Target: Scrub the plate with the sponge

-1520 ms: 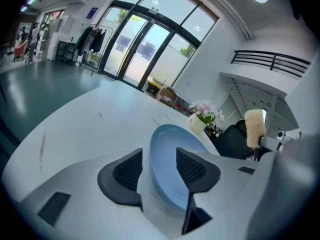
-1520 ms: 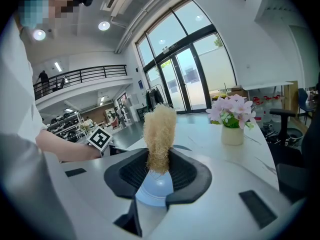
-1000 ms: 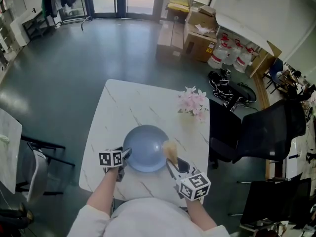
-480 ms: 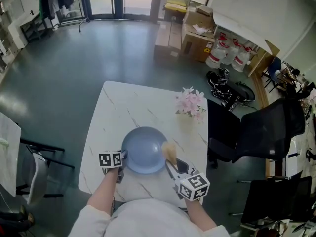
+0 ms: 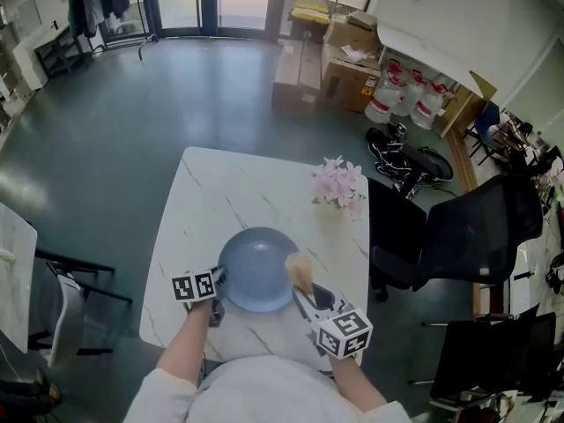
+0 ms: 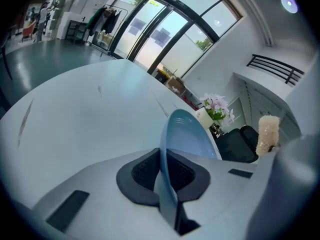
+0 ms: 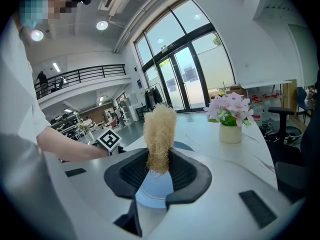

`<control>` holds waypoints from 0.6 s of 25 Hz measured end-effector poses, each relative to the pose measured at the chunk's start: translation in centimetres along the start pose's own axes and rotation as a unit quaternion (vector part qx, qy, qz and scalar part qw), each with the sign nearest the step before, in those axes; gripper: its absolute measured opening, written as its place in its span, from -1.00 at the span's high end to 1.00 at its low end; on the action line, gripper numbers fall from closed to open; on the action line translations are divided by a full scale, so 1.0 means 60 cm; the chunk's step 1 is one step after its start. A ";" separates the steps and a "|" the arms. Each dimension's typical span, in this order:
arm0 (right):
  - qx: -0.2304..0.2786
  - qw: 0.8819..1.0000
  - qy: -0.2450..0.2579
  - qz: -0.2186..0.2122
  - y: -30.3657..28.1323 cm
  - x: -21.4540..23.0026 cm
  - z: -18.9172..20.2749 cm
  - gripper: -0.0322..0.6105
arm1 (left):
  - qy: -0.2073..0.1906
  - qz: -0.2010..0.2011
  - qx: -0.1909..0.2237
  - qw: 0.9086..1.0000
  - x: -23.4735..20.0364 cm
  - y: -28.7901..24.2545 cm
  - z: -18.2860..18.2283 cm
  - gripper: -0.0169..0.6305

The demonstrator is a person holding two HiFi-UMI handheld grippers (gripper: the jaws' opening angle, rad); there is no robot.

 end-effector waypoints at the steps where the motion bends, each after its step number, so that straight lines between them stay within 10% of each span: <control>1: 0.000 1.000 0.001 -0.001 0.001 -0.002 -0.001 0.53 | -0.005 0.001 0.002 1.000 0.004 0.003 -0.002 0.81; 15: -0.006 1.000 0.024 0.001 0.000 -0.015 0.000 0.54 | -0.050 0.020 0.072 0.996 0.067 0.072 -0.002 0.81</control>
Point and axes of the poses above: the fingertips, and each gripper's own axes: y backward along the fingers, x to its right, z out of its underside, the point moved 6 cm from there along y, backward along the fingers, and after that the axes turned 15 degrees about -x, right-handed, at the moved point
